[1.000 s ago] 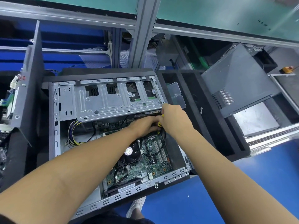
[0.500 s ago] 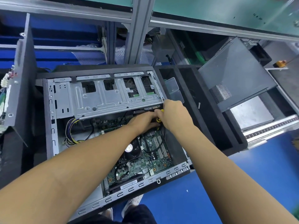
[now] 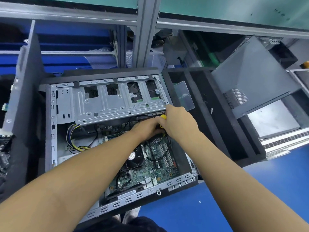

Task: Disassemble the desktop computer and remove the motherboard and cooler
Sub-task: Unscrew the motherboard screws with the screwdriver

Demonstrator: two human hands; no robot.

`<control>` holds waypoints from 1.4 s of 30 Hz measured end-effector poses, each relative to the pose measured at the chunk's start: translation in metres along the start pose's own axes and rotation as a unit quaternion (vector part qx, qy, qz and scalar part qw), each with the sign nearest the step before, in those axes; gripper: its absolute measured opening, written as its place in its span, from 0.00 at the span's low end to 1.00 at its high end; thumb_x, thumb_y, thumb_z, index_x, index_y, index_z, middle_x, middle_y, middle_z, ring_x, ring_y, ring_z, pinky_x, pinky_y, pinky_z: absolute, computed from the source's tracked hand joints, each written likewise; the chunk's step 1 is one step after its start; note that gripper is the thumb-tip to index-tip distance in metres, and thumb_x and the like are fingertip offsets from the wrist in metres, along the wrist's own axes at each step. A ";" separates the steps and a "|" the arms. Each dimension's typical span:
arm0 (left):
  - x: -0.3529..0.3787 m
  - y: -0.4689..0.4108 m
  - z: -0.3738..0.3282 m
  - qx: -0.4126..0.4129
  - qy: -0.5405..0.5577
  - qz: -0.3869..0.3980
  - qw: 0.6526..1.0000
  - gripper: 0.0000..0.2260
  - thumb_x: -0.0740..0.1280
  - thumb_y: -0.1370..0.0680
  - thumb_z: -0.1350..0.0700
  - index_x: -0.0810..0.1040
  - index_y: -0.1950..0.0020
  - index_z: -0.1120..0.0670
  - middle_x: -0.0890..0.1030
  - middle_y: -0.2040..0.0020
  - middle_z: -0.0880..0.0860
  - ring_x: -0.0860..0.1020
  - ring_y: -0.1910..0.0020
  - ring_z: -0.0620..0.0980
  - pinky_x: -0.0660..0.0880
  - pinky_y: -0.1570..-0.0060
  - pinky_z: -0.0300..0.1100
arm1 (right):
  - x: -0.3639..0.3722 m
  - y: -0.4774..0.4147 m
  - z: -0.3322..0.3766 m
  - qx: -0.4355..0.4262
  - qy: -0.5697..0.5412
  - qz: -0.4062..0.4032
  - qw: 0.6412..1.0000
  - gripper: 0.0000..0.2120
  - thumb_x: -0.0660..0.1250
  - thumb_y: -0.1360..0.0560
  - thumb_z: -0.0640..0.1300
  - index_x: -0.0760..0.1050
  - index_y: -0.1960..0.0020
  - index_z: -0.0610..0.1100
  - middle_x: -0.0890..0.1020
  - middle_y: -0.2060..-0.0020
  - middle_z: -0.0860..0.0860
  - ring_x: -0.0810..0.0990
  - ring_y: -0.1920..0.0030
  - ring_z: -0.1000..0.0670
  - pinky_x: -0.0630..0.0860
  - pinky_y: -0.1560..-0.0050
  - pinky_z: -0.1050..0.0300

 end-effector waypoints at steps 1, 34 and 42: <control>0.000 -0.001 -0.002 -0.003 -0.004 -0.002 1.000 0.10 0.68 0.22 0.45 0.69 0.51 0.30 0.77 0.52 0.41 0.70 0.56 0.41 0.67 0.60 0.38 | 0.000 -0.001 0.001 -0.009 0.014 -0.007 1.000 0.15 0.62 0.19 0.52 0.71 0.41 0.41 0.78 0.49 0.42 0.79 0.53 0.38 0.69 0.60 0.53; 0.002 0.002 -0.011 -0.001 -0.011 -0.008 1.000 0.05 0.68 0.21 0.52 0.80 0.50 0.41 0.84 0.46 0.50 0.81 0.45 0.55 0.76 0.49 0.49 | 0.000 -0.003 -0.011 -0.043 0.022 0.030 0.998 0.20 0.60 0.20 0.61 0.61 0.47 0.44 0.76 0.53 0.44 0.79 0.51 0.38 0.72 0.59 0.49; -0.001 0.003 -0.011 0.029 -0.046 -0.030 0.998 0.09 0.68 0.21 0.47 0.78 0.44 0.48 0.84 0.47 0.54 0.80 0.50 0.58 0.68 0.60 0.44 | 0.002 -0.007 -0.006 -0.114 -0.032 0.072 0.990 0.08 0.61 0.21 0.39 0.70 0.43 0.47 0.73 0.48 0.45 0.71 0.50 0.42 0.68 0.55 0.53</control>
Point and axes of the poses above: each hand's wrist, its own y-axis away from the middle knuckle, its own x-axis out of the palm, z = x × y, the point moved 4 cm from there along -y, towards the middle knuckle
